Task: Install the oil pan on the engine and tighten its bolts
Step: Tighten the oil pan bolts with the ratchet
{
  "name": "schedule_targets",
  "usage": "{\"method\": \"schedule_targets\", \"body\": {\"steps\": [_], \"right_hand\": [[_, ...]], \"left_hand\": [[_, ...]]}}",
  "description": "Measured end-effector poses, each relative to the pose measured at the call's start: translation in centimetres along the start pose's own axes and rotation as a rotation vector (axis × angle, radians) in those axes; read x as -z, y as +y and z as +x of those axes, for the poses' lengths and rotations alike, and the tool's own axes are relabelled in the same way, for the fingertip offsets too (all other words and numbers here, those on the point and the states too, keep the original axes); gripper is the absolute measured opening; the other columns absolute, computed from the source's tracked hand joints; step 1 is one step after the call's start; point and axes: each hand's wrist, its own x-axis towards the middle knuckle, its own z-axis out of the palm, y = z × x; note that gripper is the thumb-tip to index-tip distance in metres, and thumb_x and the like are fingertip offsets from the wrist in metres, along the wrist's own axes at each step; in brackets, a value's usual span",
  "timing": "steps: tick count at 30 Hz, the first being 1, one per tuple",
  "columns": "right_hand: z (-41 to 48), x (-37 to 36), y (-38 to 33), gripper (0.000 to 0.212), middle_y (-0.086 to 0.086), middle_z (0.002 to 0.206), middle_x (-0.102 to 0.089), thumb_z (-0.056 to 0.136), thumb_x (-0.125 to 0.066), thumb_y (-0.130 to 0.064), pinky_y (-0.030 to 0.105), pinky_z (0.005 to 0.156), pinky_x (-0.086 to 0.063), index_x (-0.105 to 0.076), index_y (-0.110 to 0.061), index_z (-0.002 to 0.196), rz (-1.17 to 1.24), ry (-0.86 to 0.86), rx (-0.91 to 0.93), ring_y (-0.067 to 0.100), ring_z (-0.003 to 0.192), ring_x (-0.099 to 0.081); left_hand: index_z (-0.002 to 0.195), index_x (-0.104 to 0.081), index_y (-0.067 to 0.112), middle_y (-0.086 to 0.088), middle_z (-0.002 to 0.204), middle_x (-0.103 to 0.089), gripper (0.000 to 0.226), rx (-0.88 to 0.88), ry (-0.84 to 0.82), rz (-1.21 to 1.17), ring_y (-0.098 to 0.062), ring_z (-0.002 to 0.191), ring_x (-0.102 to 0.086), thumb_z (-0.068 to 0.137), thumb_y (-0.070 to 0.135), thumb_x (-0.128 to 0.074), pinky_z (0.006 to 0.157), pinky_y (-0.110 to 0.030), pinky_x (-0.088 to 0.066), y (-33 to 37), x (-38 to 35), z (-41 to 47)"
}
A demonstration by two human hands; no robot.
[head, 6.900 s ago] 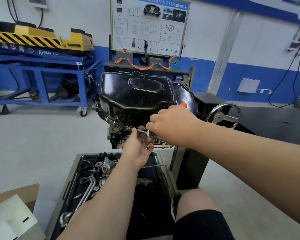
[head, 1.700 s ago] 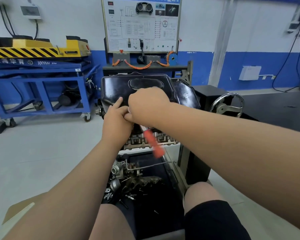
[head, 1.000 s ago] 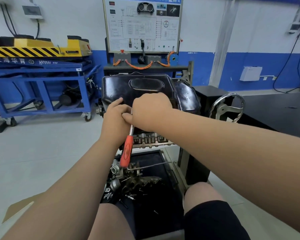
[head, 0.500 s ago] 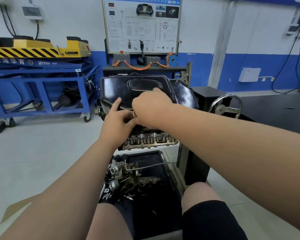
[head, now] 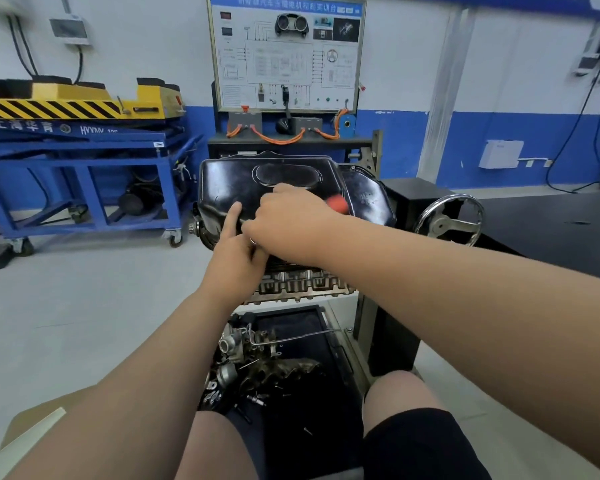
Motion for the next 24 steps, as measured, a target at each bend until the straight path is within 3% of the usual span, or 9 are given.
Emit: {"method": "schedule_targets", "body": {"steps": [2, 4, 6, 8, 11, 14, 19, 21, 24], "right_hand": [[0.0, -0.1, 0.4, 0.021, 0.001, 0.101, -0.066, 0.094, -0.046, -0.016, 0.032, 0.076, -0.030, -0.052, -0.011, 0.114, -0.031, 0.039, 0.015, 0.024, 0.096, -0.059], [-0.1, -0.3, -0.3, 0.011, -0.003, 0.078, -0.058, 0.095, -0.044, -0.026, 0.032, 0.072, -0.027, -0.052, -0.018, 0.094, 0.045, 0.034, -0.090, 0.022, 0.081, -0.057], [-0.1, -0.6, -0.8, 0.035, -0.006, 0.059, -0.035, 0.092, -0.042, -0.044, 0.028, 0.060, -0.026, -0.038, -0.020, 0.067, 0.204, 0.004, -0.327, 0.018, 0.059, -0.043], [-0.2, -0.8, -0.8, 0.045, -0.005, 0.058, -0.029, 0.089, -0.043, -0.052, 0.026, 0.049, -0.023, -0.032, -0.019, 0.060, 0.329, -0.017, -0.482, 0.014, 0.051, -0.032], [-0.2, -0.6, -0.2, 0.029, -0.005, 0.066, -0.047, 0.091, -0.048, -0.036, 0.029, 0.066, -0.029, -0.040, -0.022, 0.067, 0.196, 0.064, -0.296, 0.019, 0.073, -0.051], [-0.1, -0.2, 1.3, 0.011, -0.001, 0.099, -0.064, 0.092, -0.048, -0.024, 0.037, 0.086, -0.032, -0.059, -0.024, 0.094, 0.013, 0.038, -0.074, 0.024, 0.104, -0.052], [-0.1, -0.5, -0.5, 0.042, -0.005, 0.058, -0.033, 0.091, -0.042, -0.042, 0.030, 0.064, -0.027, -0.030, -0.023, 0.056, 0.203, -0.022, -0.364, 0.016, 0.054, -0.035], [0.0, -0.3, -0.8, 0.038, -0.006, 0.061, -0.031, 0.091, -0.045, -0.039, 0.030, 0.060, -0.029, -0.030, -0.023, 0.060, 0.228, -0.048, -0.399, 0.018, 0.061, -0.042], [0.2, -0.4, 0.5, 0.009, -0.004, 0.085, -0.059, 0.092, -0.048, -0.023, 0.038, 0.085, -0.032, -0.054, -0.024, 0.086, 0.074, 0.021, -0.148, 0.023, 0.099, -0.052]], "left_hand": [[0.098, -0.065, -0.004, -0.021, 0.135, -0.051, 0.020, -0.001, -0.010, 0.002, -0.002, 0.141, -0.001, 0.094, 0.009, -0.049, 0.101, -0.022, -0.022, 0.0, 0.1, 0.0], [0.089, -0.065, 0.002, -0.013, 0.126, -0.059, 0.014, 0.016, 0.071, -0.016, -0.002, 0.141, -0.012, 0.090, 0.004, -0.051, 0.099, -0.023, -0.025, 0.2, -0.1, 0.0], [0.080, -0.063, 0.010, 0.000, 0.114, -0.062, 0.018, 0.053, 0.190, -0.047, -0.010, 0.140, -0.027, 0.084, -0.003, -0.051, 0.097, -0.022, -0.029, 0.5, -0.2, 0.1], [0.079, -0.066, 0.011, 0.001, 0.105, -0.066, 0.020, 0.076, 0.254, -0.050, -0.013, 0.136, -0.036, 0.083, -0.004, -0.054, 0.098, -0.022, -0.031, 0.8, -0.3, 0.2], [0.078, -0.070, 0.007, -0.012, 0.102, -0.070, 0.007, 0.060, 0.284, -0.066, -0.005, 0.130, -0.036, 0.082, 0.006, -0.065, 0.099, -0.026, -0.031, 1.0, -0.1, 0.0], [0.082, -0.073, 0.007, -0.018, 0.102, -0.069, 0.007, -0.012, 0.213, -0.043, -0.008, 0.134, -0.031, 0.085, 0.011, -0.068, 0.103, -0.031, -0.030, 1.1, 0.1, -0.4], [0.076, -0.068, 0.008, -0.008, 0.089, -0.070, 0.018, 0.052, 0.206, -0.005, -0.021, 0.138, -0.034, 0.082, -0.004, -0.057, 0.102, -0.026, -0.030, 1.1, -0.3, -0.1], [0.072, -0.069, 0.005, -0.015, 0.099, -0.070, 0.016, 0.077, 0.246, -0.034, -0.019, 0.138, -0.036, 0.081, -0.004, -0.058, 0.096, -0.024, -0.033, 1.2, -0.3, -0.3], [0.068, -0.067, 0.003, -0.024, 0.108, -0.066, 0.018, 0.005, 0.198, -0.011, -0.026, 0.138, -0.037, 0.085, 0.010, -0.066, 0.094, -0.040, -0.039, 1.0, 0.3, -0.5]]}}
